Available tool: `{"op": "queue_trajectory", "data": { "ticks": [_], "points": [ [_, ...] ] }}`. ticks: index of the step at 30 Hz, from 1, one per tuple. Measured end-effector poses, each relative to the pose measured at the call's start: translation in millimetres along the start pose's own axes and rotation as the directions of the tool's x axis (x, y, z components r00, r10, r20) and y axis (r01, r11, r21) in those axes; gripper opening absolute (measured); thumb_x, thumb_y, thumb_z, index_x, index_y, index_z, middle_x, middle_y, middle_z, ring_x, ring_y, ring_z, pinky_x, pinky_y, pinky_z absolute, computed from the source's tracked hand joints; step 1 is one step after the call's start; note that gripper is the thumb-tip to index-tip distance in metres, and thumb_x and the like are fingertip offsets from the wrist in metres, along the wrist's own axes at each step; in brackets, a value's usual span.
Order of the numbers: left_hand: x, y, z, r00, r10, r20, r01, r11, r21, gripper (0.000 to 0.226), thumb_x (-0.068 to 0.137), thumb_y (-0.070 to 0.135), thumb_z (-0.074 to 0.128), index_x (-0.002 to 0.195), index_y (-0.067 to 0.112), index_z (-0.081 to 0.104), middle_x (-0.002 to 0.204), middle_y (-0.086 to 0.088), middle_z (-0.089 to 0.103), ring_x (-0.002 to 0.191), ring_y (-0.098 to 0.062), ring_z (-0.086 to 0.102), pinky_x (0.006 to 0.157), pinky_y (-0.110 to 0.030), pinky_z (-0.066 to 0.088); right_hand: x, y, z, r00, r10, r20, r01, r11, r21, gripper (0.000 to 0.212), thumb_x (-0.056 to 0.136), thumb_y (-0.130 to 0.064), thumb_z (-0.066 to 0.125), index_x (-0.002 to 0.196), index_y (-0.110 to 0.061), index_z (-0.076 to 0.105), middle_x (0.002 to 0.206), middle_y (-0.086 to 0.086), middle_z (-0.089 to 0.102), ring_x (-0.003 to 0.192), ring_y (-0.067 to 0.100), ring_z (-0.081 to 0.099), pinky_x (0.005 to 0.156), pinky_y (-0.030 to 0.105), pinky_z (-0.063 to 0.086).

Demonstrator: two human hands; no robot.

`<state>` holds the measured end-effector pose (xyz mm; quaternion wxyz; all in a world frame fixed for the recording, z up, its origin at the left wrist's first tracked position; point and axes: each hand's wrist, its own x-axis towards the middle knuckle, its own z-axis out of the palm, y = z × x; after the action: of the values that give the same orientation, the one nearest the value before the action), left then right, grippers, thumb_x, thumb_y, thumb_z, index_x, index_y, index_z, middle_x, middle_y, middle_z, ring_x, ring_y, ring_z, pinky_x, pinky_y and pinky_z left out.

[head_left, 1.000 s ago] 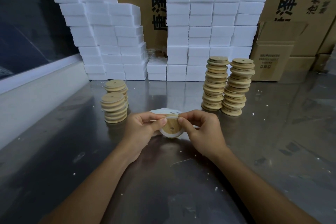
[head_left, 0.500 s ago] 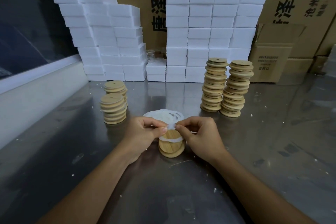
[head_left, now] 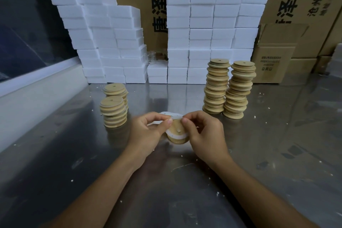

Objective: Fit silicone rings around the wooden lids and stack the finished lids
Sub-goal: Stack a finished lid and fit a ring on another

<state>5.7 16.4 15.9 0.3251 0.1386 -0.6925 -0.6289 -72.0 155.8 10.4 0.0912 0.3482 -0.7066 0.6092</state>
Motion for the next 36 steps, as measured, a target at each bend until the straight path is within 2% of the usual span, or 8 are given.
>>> {"op": "queue_trajectory", "data": {
  "ticks": [3, 8, 12, 17, 21, 28, 33, 36],
  "points": [
    [-2.1, 3.9, 4.3, 0.990, -0.132, 0.047, 0.137, 0.984, -0.115, 0.013, 0.087, 0.010, 0.070, 0.074, 0.013, 0.070, 0.092, -0.012, 0.072, 0.082, -0.025, 0.073, 0.062, -0.042, 0.060, 0.6, -0.6, 0.8, 0.995, -0.089, -0.040, 0.088, 0.995, -0.041, 0.018, 0.090, -0.008, 0.069, 0.084, -0.025, 0.068, 0.074, -0.019, 0.068, 0.073, 0.001, 0.067, 0.065, 0.013, 0.051],
    [-3.8, 7.5, 9.6, 0.977, -0.199, 0.072, 0.210, 0.952, -0.223, 0.005, 0.088, 0.009, 0.067, 0.084, 0.007, 0.065, 0.095, -0.014, 0.074, 0.087, -0.028, 0.073, 0.066, -0.044, 0.059, 1.9, -0.8, 0.1, 0.983, -0.170, -0.075, 0.165, 0.984, -0.066, 0.019, 0.090, -0.006, 0.068, 0.088, -0.025, 0.066, 0.077, -0.023, 0.065, 0.077, -0.002, 0.065, 0.064, 0.009, 0.048],
    [-5.8, 8.1, 10.8, 0.985, -0.172, -0.008, 0.165, 0.958, -0.233, 0.007, 0.084, 0.001, 0.070, 0.078, 0.004, 0.067, 0.093, -0.018, 0.073, 0.083, -0.031, 0.074, 0.067, -0.044, 0.060, 4.0, 1.6, -0.5, 0.989, -0.130, -0.070, 0.127, 0.991, -0.038, 0.017, 0.092, -0.010, 0.067, 0.086, -0.025, 0.065, 0.076, -0.023, 0.067, 0.081, 0.001, 0.067, 0.067, 0.015, 0.053],
    [-4.7, 9.8, 9.1, 0.986, -0.157, -0.058, 0.142, 0.969, -0.203, 0.005, 0.081, 0.000, 0.072, 0.077, 0.002, 0.070, 0.094, -0.020, 0.073, 0.086, -0.034, 0.073, 0.071, -0.046, 0.060, 6.7, 3.6, -2.1, 0.999, 0.055, 0.001, -0.054, 0.989, 0.136, 0.019, 0.093, -0.012, 0.066, 0.080, -0.026, 0.066, 0.078, -0.004, 0.070, 0.079, 0.018, 0.072, 0.059, 0.043, 0.063],
    [-4.3, 12.0, 7.4, 0.989, -0.132, -0.066, 0.117, 0.974, -0.195, 0.010, 0.082, 0.001, 0.072, 0.073, 0.006, 0.071, 0.094, -0.021, 0.072, 0.088, -0.034, 0.072, 0.069, -0.045, 0.060, 8.0, 0.9, -3.2, 0.998, 0.070, 0.003, -0.069, 0.980, 0.185, 0.021, 0.092, -0.010, 0.067, 0.079, -0.025, 0.067, 0.078, 0.004, 0.072, 0.078, 0.021, 0.072, 0.060, 0.043, 0.063],
    [-4.8, 17.3, 4.7, 0.995, -0.093, -0.043, 0.082, 0.975, -0.207, 0.012, 0.081, -0.001, 0.071, 0.072, 0.007, 0.071, 0.088, -0.023, 0.071, 0.084, -0.034, 0.072, 0.065, -0.043, 0.060, 8.5, -1.2, -4.0, 0.995, 0.097, 0.007, -0.096, 0.967, 0.235, 0.010, 0.092, -0.006, 0.067, 0.084, -0.011, 0.070, 0.082, 0.013, 0.073, 0.080, 0.024, 0.073, 0.061, 0.043, 0.063],
    [-4.5, 17.8, 0.8, 0.994, -0.104, -0.007, 0.100, 0.970, -0.221, 0.005, 0.080, 0.000, 0.072, 0.075, 0.001, 0.071, 0.089, -0.021, 0.072, 0.083, -0.033, 0.072, 0.063, -0.043, 0.060, 9.3, -3.0, -8.1, 0.991, 0.132, 0.036, -0.136, 0.948, 0.288, 0.012, 0.090, -0.002, 0.068, 0.081, -0.010, 0.071, 0.081, 0.014, 0.074, 0.078, 0.026, 0.074, 0.061, 0.044, 0.063],
    [-3.3, 17.3, -2.1, 0.989, -0.142, 0.034, 0.146, 0.958, -0.247, 0.010, 0.080, -0.001, 0.071, 0.070, 0.001, 0.072, 0.092, -0.019, 0.073, 0.085, -0.033, 0.072, 0.063, -0.042, 0.059, 9.3, -4.4, -10.2, 0.984, 0.161, 0.078, -0.178, 0.918, 0.354, 0.010, 0.088, -0.001, 0.070, 0.082, -0.007, 0.073, 0.082, 0.014, 0.076, 0.079, 0.027, 0.075, 0.063, 0.044, 0.063]
  ]
}}
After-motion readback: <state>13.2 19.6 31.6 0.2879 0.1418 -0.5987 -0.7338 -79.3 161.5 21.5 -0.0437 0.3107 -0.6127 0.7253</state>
